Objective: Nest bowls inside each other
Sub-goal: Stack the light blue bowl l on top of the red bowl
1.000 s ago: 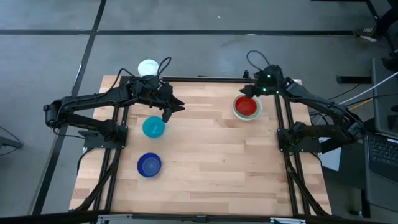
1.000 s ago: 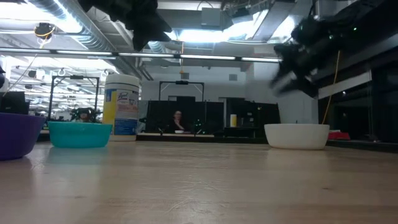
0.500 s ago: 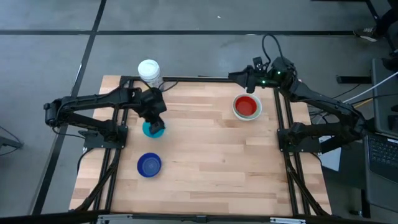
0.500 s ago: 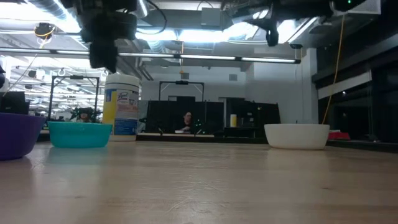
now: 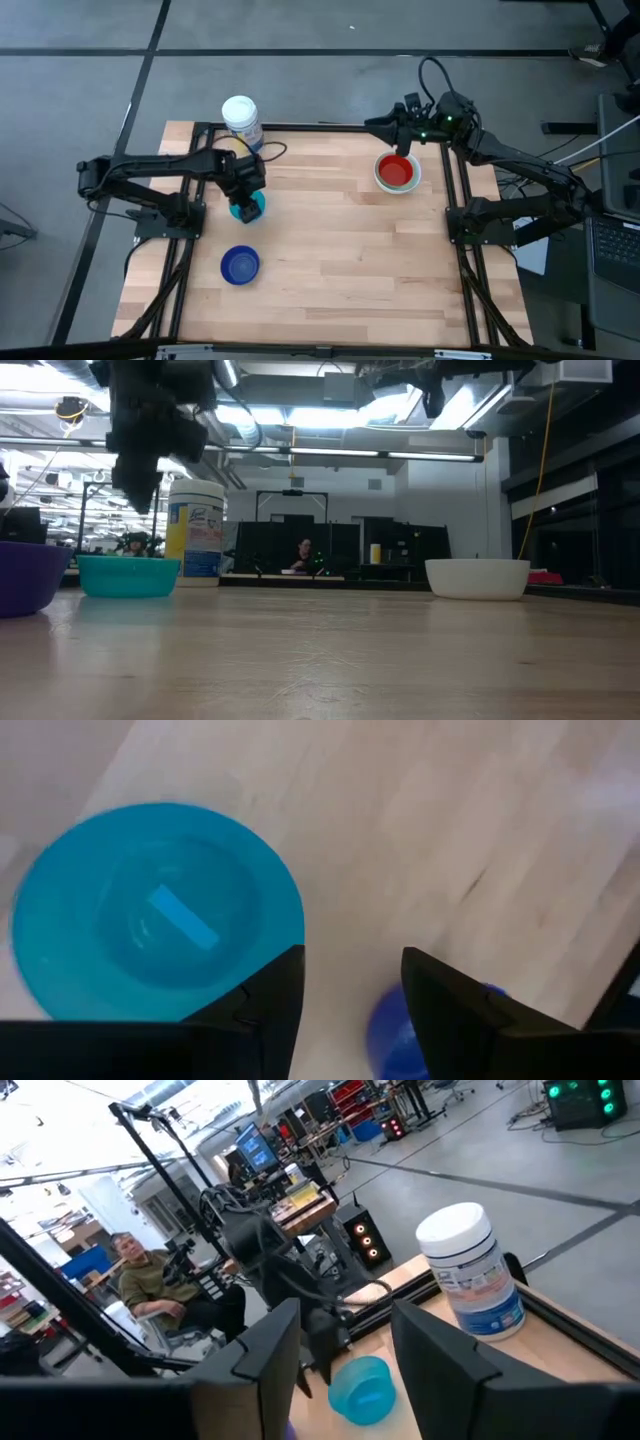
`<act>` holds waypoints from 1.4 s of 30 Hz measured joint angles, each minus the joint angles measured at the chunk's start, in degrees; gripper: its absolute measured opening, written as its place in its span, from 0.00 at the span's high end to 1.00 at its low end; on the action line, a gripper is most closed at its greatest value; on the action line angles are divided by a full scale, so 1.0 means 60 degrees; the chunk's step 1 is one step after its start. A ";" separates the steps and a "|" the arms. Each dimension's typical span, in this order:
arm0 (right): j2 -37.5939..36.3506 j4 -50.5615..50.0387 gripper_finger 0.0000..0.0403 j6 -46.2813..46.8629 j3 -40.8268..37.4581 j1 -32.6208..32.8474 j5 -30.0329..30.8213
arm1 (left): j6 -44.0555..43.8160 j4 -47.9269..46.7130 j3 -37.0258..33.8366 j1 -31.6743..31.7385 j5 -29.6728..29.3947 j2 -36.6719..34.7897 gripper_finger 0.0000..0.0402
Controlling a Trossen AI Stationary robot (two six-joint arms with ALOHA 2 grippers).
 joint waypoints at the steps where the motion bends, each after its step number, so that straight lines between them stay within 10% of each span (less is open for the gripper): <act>1: 0.0000 0.0004 0.60 0.0000 0.0000 0.0045 0.0003 | 0.0000 0.0132 -0.0092 -0.0024 -0.0002 0.0077 0.59; 25: 0.0000 0.0015 0.60 0.0408 0.0004 0.0393 0.0004 | 0.0477 0.2477 -0.0932 -0.0177 0.0024 0.2439 0.59; 32: 0.0000 0.0048 0.66 0.0410 0.0004 0.0393 0.0119 | 0.0501 0.2066 -0.0909 -0.0180 0.0032 0.2556 0.94; 42: 0.0004 0.0337 0.78 0.0484 0.0007 0.0393 -0.0034 | 0.1031 0.0824 0.0815 -0.0166 -0.0149 0.2439 0.99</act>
